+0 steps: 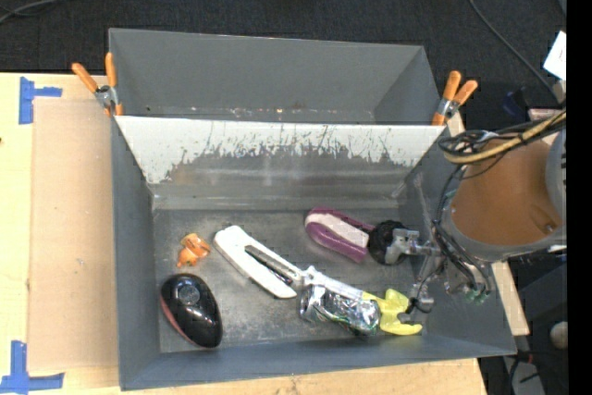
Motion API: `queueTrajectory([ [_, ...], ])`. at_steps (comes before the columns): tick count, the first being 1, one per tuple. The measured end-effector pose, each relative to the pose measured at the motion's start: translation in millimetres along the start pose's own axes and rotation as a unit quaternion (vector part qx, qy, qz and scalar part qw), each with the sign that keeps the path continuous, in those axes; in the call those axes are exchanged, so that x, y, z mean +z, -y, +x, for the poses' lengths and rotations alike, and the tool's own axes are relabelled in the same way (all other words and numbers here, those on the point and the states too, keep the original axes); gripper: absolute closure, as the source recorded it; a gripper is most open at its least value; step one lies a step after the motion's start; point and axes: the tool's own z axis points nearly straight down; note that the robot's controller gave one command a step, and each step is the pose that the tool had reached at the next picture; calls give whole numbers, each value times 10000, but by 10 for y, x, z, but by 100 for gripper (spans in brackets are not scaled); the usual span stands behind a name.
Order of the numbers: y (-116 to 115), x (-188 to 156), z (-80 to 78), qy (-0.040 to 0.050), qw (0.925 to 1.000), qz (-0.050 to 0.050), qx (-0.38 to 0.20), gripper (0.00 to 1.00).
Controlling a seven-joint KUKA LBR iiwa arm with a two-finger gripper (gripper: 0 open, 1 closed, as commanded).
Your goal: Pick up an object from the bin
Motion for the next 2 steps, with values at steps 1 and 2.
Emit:
queueTrajectory([
  [1, -71, 225, 37, -11, 9947, 1, 1029, 0],
  [2, -286, 471, -44, 17, 9968, 4, 798, 100],
])
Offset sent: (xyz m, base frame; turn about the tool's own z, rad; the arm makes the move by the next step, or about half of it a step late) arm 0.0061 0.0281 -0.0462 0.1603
